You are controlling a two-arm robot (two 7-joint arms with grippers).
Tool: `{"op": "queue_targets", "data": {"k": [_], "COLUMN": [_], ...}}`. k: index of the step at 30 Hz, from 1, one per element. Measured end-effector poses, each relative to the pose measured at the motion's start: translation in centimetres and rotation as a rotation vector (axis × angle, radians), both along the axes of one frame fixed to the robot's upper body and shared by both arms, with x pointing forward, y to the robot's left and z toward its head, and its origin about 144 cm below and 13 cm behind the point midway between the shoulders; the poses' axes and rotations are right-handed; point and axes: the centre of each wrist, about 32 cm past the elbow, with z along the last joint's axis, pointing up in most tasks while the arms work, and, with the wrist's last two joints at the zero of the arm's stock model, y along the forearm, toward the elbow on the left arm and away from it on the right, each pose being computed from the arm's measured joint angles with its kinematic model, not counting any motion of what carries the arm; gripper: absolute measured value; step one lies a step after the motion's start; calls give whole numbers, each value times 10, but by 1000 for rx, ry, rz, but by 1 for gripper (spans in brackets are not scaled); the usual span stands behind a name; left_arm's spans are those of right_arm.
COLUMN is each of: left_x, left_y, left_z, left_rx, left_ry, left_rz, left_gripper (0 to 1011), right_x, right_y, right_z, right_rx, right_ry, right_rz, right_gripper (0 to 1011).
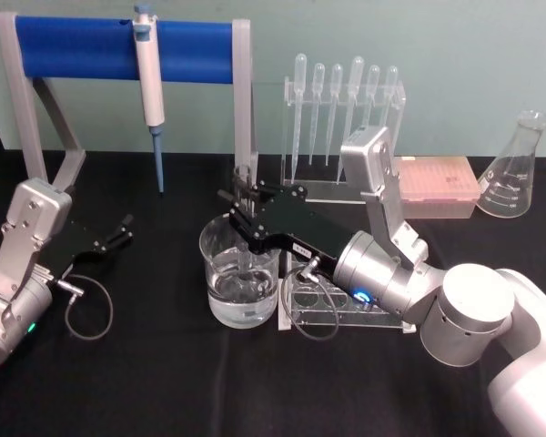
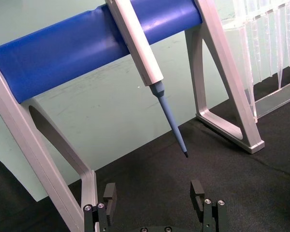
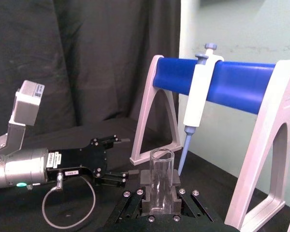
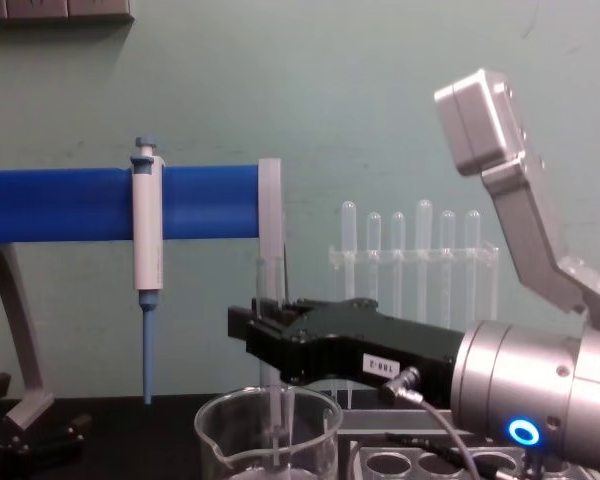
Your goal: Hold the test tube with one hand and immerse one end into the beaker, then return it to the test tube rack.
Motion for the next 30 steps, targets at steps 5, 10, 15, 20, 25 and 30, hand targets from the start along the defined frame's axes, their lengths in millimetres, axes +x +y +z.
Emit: {"op": "queue_targets", "data": {"k": [5, 10, 15, 20, 25, 30], "left_x": [0, 0, 0, 0, 0, 0], "left_y": [0, 0, 0, 0, 0, 0], "left_z": [0, 0, 0, 0, 0, 0], "left_rx": [0, 0, 0, 0, 0, 0], "left_ry": [0, 0, 0, 0, 0, 0], "left_rz": [0, 0, 0, 0, 0, 0], "left_gripper": [1000, 1000, 1000, 1000, 1000, 1000], "right_x": [0, -2, -4, -4, -4, -4], "right_y": [0, 0, 1, 1, 1, 1], "right_z": [-8, -13, -14, -14, -14, -14], "right_rx": [6, 10, 5, -5, -4, -3], "right_ry": [20, 32, 32, 30, 30, 30], "right_rz": [2, 7, 15, 19, 19, 19], "right_gripper": [224, 225, 224, 224, 224, 225]}}
